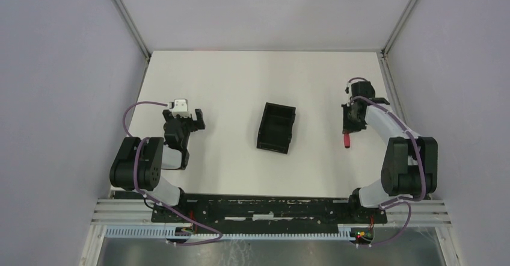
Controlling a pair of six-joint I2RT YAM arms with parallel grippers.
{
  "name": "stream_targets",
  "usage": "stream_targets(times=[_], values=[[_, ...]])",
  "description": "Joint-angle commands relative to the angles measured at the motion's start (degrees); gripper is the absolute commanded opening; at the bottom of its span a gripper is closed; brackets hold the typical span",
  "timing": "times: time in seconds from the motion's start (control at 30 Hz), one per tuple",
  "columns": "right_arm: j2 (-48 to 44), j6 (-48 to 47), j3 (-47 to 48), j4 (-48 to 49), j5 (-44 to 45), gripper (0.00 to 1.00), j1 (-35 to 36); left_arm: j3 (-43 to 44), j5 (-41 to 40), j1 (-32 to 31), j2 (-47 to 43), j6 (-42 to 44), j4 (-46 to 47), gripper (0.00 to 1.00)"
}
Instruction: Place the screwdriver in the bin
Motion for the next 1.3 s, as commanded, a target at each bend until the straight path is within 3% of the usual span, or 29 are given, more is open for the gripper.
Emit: stream_targets(times=[0.0,0.1,0.23,0.37,0.5,0.67,0.9,1.27], values=[[-4.9,-0.2,11.6,-10.8,1.8,0.0,0.1,0.3,0.5,0.3,-0.9,-1.9,1.7,1.0],[-5.2,0.9,14.7,-15.1,0.5,0.0,0.1,0.3,0.5,0.3,-0.9,-1.9,1.7,1.0],[-7.5,6.1,14.8,-12.9,-4.5,0.0,3.1,0.3,0.5,0.4,-0.8,-1.9,1.7,1.0],[-10.1,15.1,16.4,-4.6,-1.6,0.0,16.4,0.3,0.5,0.4,-0.9,-1.9,1.6,1.0],[-5.5,19.3,21.4,0.4,5.8,0.0,30.9,0.3,0.5,0.3,-0.9,-1.9,1.6,1.0],[2.5,19.3,23.1,5.4,9.5,0.0,39.4,0.3,0.5,0.3,-0.9,-1.9,1.6,1.0],[13.2,16.1,26.9,4.9,10.1,0.0,43.5,0.3,0.5,0.4,-0.9,-1.9,1.7,1.0],[12.7,17.7,21.1,6.1,14.6,0.0,43.8,0.3,0.5,0.4,-0.9,-1.9,1.7,1.0]])
